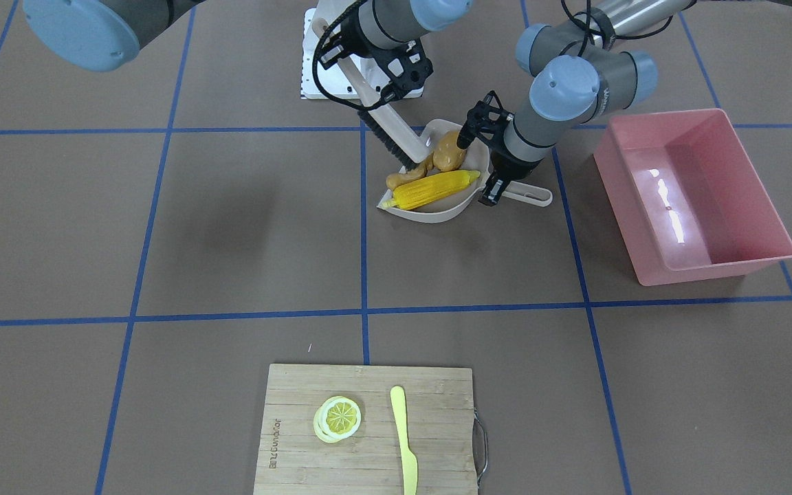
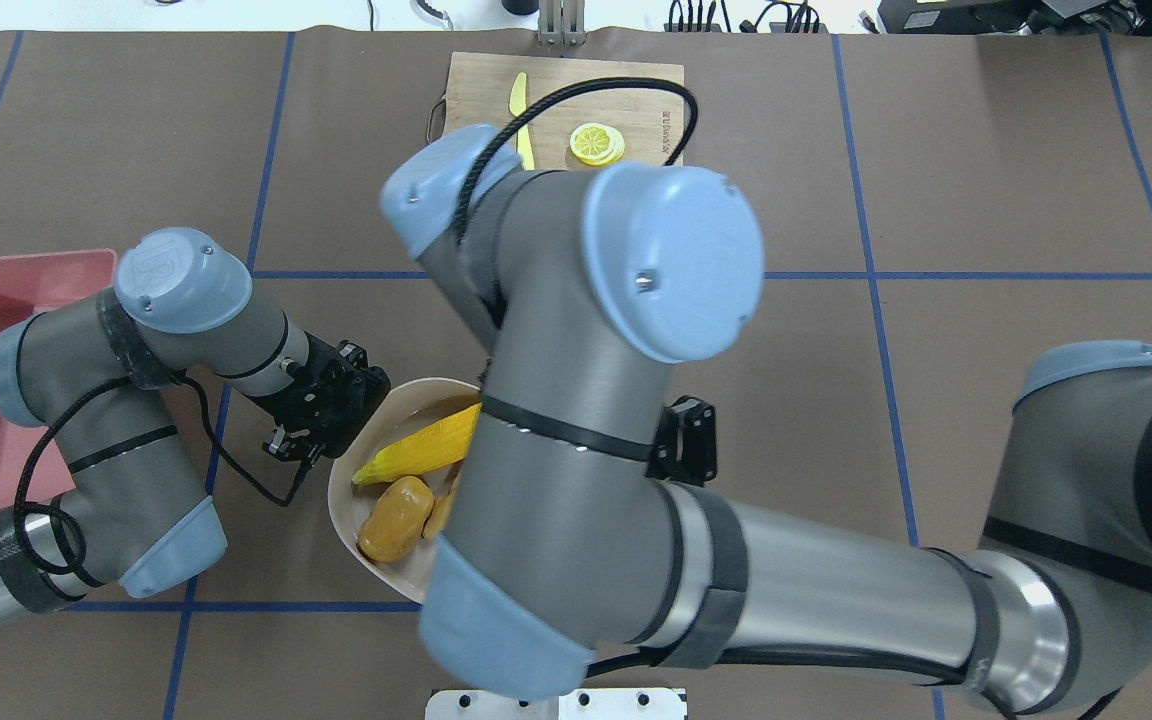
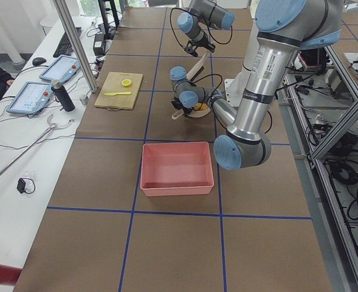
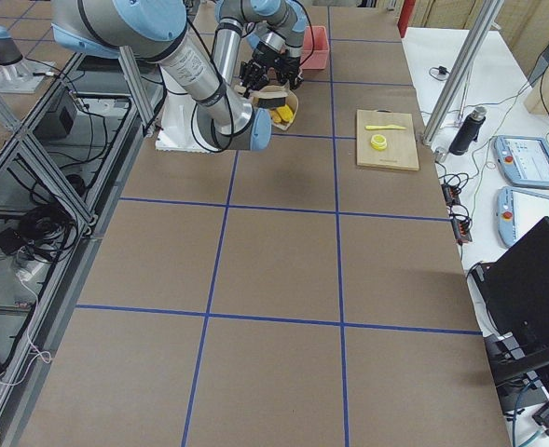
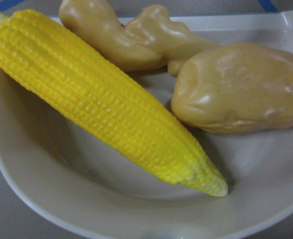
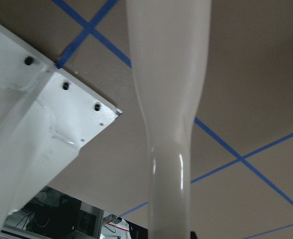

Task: Sweep and dump trash into bin
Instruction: 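Lift the brush away from the dustpan with the right gripper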

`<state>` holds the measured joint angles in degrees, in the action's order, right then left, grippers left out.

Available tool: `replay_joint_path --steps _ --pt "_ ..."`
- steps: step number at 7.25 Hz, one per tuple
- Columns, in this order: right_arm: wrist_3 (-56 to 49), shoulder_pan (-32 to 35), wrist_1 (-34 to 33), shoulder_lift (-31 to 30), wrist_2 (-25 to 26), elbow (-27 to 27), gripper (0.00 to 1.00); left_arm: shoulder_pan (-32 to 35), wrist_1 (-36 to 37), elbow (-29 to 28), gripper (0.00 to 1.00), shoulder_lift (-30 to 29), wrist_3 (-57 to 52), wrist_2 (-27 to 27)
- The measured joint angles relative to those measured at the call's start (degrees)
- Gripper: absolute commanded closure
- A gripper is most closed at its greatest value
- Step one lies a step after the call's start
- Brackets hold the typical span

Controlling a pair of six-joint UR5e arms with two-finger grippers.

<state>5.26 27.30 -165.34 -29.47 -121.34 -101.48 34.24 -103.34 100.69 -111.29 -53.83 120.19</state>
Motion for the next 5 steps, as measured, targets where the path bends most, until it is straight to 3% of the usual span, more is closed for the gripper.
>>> replay_joint_path --steps 3,5 --pt "-3.8 10.2 -0.4 -17.3 0.8 -14.1 1.00 0.0 -0.5 0.0 1.00 0.0 0.1 1.2" --pt "-5.1 19.2 1.5 -26.2 0.2 -16.8 1.00 0.1 -0.7 0.0 1.00 0.0 0.2 3.0"
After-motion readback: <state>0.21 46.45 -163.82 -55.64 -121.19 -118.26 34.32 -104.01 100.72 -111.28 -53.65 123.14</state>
